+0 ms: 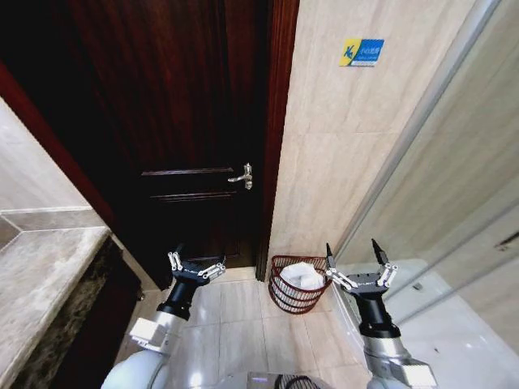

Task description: Discard the used towel into the hamper.

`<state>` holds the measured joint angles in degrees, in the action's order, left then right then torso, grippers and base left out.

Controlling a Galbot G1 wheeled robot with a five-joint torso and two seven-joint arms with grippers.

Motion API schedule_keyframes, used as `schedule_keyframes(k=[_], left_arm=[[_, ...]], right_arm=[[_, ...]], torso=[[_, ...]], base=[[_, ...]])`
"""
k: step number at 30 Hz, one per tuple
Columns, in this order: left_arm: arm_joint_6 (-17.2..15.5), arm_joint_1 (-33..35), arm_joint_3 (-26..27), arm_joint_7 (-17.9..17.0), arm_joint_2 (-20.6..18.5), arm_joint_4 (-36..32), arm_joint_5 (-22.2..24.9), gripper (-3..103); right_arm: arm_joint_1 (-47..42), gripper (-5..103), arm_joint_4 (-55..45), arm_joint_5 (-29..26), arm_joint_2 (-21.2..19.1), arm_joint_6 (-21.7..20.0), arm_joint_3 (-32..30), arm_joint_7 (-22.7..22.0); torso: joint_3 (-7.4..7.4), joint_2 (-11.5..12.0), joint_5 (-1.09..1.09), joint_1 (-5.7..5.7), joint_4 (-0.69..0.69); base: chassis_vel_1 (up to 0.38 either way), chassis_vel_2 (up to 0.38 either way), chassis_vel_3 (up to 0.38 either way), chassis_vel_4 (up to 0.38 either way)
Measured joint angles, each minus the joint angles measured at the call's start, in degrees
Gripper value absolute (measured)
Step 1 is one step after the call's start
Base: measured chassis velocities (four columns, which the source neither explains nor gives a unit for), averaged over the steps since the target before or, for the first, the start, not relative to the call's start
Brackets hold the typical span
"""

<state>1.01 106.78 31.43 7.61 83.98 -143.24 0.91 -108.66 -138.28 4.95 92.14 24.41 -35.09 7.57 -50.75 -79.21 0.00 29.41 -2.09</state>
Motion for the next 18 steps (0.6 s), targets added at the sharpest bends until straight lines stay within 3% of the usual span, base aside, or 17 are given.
schedule_keyframes(k=[8, 18], left_arm=[[0.0, 0.02, 0.0, 0.0, 0.0, 0.0, 0.0, 100], [0.0, -0.01, 0.0, 0.0, 0.0, 0.0, 0.0, 100]], right_arm=[[-0.02, 100, 0.0, 0.0, 0.0, 0.01, 0.0, 0.01], [0.02, 100, 0.01, 0.0, 0.0, 0.01, -0.01, 0.01]], torso=[[0.04, -0.06, 0.0, -0.11, 0.0], [-0.01, 0.02, 0.0, 0.05, -0.01]], base=[[0.216, -0.196, -0.219, 0.195], [-0.026, 0.004, 0.008, -0.021]])
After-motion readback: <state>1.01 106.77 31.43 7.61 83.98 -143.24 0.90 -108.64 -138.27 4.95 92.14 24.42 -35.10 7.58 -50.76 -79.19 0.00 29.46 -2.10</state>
